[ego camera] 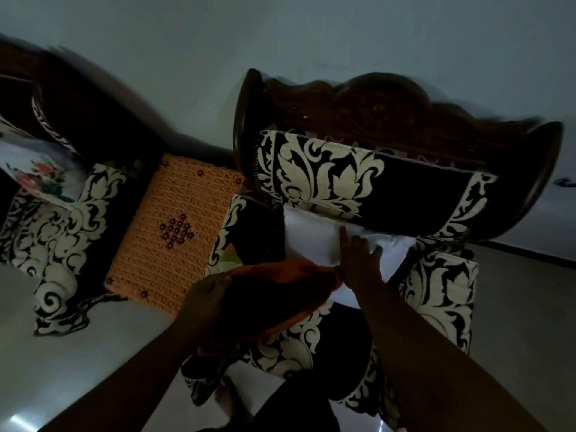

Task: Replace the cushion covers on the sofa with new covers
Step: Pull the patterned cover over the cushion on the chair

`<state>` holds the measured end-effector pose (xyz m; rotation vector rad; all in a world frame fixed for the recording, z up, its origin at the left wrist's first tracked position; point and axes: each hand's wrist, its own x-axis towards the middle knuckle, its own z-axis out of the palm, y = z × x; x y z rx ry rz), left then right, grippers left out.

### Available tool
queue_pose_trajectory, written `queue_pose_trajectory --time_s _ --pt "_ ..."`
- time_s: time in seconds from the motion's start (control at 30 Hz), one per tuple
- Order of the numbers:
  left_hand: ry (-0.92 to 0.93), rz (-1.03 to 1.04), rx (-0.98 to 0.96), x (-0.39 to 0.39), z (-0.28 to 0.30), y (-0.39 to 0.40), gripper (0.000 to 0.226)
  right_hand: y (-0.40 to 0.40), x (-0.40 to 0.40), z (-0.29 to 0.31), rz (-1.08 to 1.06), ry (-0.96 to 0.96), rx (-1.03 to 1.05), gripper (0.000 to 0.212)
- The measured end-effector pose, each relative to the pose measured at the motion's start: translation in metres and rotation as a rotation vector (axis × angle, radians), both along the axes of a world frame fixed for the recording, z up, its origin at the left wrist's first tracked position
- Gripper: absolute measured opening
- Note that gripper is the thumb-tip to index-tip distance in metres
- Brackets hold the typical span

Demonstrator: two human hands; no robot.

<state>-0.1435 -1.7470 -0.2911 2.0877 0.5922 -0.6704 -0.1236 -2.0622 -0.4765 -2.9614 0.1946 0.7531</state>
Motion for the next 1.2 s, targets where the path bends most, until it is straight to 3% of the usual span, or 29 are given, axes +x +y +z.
queue_pose_trajectory --time_s 0.07,0.13,0.23,0.27,0.37,0.5,0.63,0.8,1.0,1.2 --pt "0.017 0.037 -0.006 -0.001 0.000 0.004 0.023 0.005 0.002 0.002 0.035 0.012 -0.088 0.123" --pt "0.014 0.131 -0.048 -0.001 0.006 0.005 0.025 0.006 0.006 0.005 0.105 0.043 -0.140 0.121" --pt "-0.031 0.269 -0.210 -0.005 0.013 0.011 0.061 0.010 0.011 0.007 0.149 0.100 -0.169 0.114" --pt "-0.027 0.351 -0.271 -0.006 0.014 0.016 0.062 0.014 0.013 0.007 0.169 0.121 -0.161 0.116" --pt "0.021 0.459 -0.317 -0.005 0.017 0.025 0.029 0.027 0.007 0.012 0.125 0.171 -0.054 0.113" --pt "-0.011 0.479 -0.366 -0.012 0.025 0.042 0.030 0.039 -0.023 0.024 0.084 0.075 -0.001 0.089" --pt "-0.079 0.459 -0.428 -0.022 0.036 0.064 0.029 0.049 -0.057 0.057 -0.099 0.041 0.135 0.065" --pt "-0.140 0.378 -0.533 -0.026 0.049 0.100 0.032 0.062 -0.109 0.113 -0.088 -0.097 0.086 0.095" --pt "-0.322 0.084 -0.404 -0.023 0.075 0.121 0.015 0.089 -0.172 0.192 -0.168 -0.416 0.071 0.115" --pt "-0.490 -0.278 -0.229 -0.016 0.091 0.143 0.033 0.133 -0.240 0.278 -0.263 -0.608 0.074 0.098"
